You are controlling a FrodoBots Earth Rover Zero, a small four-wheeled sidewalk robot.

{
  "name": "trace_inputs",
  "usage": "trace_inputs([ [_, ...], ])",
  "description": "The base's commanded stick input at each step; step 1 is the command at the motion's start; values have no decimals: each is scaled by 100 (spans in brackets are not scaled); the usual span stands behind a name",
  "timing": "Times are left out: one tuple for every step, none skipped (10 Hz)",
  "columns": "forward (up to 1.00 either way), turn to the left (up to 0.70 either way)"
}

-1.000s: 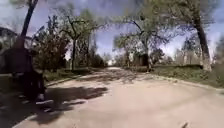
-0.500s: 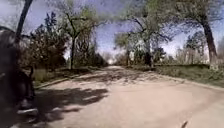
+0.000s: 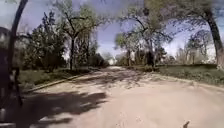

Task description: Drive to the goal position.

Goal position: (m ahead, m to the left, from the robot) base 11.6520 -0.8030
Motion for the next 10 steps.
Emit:
trace_inputs([
  [70,0],
  [70,0],
  [70,0],
  [70,0],
  [70,0],
  [70,0],
  [70,0],
  [70,0],
  [70,0],
  [70,0],
])
